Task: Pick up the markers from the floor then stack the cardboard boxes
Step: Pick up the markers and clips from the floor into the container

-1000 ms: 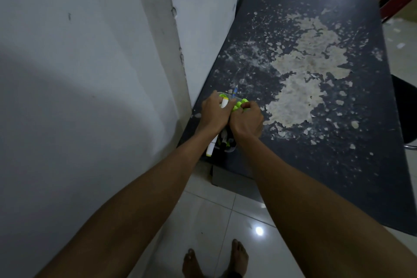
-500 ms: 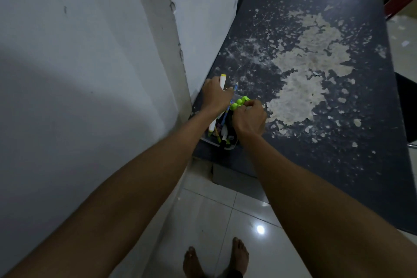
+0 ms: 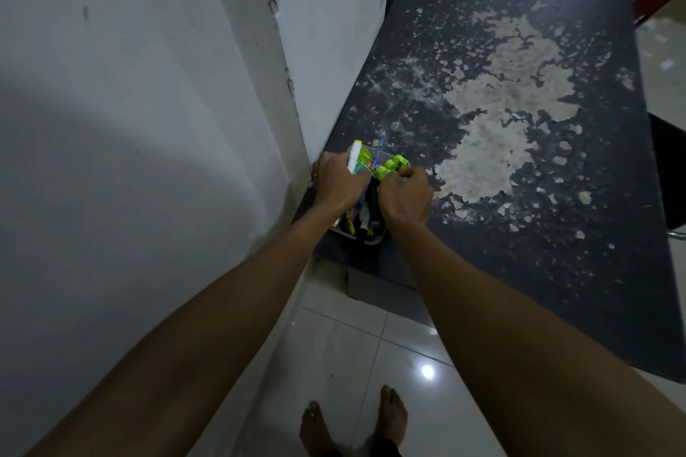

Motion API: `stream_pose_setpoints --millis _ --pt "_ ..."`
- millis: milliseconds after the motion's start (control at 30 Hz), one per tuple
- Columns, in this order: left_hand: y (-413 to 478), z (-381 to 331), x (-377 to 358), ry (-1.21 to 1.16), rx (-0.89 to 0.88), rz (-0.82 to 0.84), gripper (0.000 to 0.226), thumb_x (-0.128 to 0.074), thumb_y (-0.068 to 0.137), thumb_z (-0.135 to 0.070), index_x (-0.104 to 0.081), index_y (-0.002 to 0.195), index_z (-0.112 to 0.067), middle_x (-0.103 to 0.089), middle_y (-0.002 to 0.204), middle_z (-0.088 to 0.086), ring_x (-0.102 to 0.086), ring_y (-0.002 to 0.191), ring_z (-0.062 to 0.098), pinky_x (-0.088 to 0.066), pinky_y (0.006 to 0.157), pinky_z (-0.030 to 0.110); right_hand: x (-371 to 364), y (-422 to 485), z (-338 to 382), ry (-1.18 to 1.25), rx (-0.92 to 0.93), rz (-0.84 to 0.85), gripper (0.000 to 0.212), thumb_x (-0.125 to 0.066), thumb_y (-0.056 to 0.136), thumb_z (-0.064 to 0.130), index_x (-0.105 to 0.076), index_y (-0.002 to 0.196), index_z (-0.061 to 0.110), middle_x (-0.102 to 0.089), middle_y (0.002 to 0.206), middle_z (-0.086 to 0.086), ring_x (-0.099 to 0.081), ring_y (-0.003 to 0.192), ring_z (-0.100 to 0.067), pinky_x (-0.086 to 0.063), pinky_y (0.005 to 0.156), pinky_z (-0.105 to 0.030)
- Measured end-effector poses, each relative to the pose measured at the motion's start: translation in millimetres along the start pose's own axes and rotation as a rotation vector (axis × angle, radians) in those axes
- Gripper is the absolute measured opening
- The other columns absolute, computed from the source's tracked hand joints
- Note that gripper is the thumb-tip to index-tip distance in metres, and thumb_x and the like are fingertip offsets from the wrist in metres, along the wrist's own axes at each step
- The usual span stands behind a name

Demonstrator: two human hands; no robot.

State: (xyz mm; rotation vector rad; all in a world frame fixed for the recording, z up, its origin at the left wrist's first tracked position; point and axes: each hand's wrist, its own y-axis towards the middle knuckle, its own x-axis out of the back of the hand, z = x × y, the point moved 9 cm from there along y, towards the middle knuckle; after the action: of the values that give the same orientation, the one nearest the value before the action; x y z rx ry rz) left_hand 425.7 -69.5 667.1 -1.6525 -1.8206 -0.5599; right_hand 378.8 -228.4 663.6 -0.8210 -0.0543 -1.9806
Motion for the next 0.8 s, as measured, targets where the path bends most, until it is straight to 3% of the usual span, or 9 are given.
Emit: stream_pose_setpoints --millis 100,200,333,467,533,667,800 --pt "0 -1 4 0.031 -0.021 -0.025 0.044 -0.063 0.079 -0.023 -0.030 0.050 -0.023 -0.033 0.057 -0.001 -0.059 0.089 0.041 -0.044 0.081 0.042 -1 -3 -1 0.002 0.018 0.004 0.009 -0.046 0.090 0.029 -0.048 0.093 0.020 -0.063 0.105 -0.008 -0.057 0.100 -0.028 -0.044 0.082 -0.036" --pt "0 5 4 0.026 0.003 -0.003 0.042 -0.062 0.080 -0.023 -0.031 0.052 -0.021 -0.034 0.059 -0.001 -0.058 0.092 0.041 -0.045 0.080 0.039 -3 -5 -1 0.001 0.023 0.025 0.018 -0.046 0.091 0.031 -0.051 0.101 0.016 -0.063 0.106 -0.009 -0.057 0.100 -0.028 -0.046 0.083 -0.038" --pt "-3 17 2 0.009 0.076 0.054 0.032 -0.063 0.078 -0.022 -0.038 0.058 -0.018 -0.055 0.073 0.013 -0.060 0.092 0.039 -0.047 0.077 0.038 0 -7 -3 0.018 0.019 0.048 0.026 -0.046 0.091 0.032 -0.053 0.109 0.014 -0.062 0.111 -0.009 -0.057 0.102 -0.028 -0.046 0.084 -0.038" --pt "-9 22 4 -0.015 0.083 0.077 0.013 -0.063 0.078 -0.010 -0.058 0.084 0.000 -0.066 0.094 0.022 -0.061 0.085 0.032 -0.048 0.071 0.037 4 -11 -7 0.035 0.022 0.069 0.024 -0.046 0.094 0.032 -0.051 0.110 0.014 -0.061 0.112 -0.008 -0.053 0.093 -0.022 -0.042 0.078 -0.033" --pt "-13 19 4 -0.046 0.055 0.102 0.017 -0.063 0.078 -0.005 -0.063 0.093 0.004 -0.069 0.094 0.021 -0.063 0.083 0.030 -0.053 0.075 0.039 6 -13 -9 0.042 0.023 0.079 0.027 -0.045 0.094 0.033 -0.050 0.111 0.013 -0.060 0.111 -0.008 -0.052 0.091 -0.021 -0.042 0.077 -0.033" --pt "-20 12 3 -0.081 0.025 0.170 0.042 -0.063 0.077 -0.005 -0.065 0.119 -0.008 -0.072 0.104 0.016 -0.068 0.091 0.029 -0.056 0.084 0.039 7 -14 -12 0.040 0.024 0.097 0.028 -0.044 0.095 0.035 -0.049 0.111 0.013 -0.060 0.111 -0.009 -0.056 0.096 -0.026 -0.046 0.080 -0.038" --pt "-19 6 0 0.074 -0.028 0.210 0.068 -0.057 0.068 -0.033 -0.057 0.135 -0.022 -0.066 0.115 0.019 -0.062 0.107 0.029 -0.044 0.095 0.031 7 -14 -13 0.037 0.016 0.111 0.026 -0.044 0.095 0.036 -0.048 0.109 0.014 -0.059 0.113 -0.011 -0.057 0.101 -0.030 -0.049 0.086 -0.044"
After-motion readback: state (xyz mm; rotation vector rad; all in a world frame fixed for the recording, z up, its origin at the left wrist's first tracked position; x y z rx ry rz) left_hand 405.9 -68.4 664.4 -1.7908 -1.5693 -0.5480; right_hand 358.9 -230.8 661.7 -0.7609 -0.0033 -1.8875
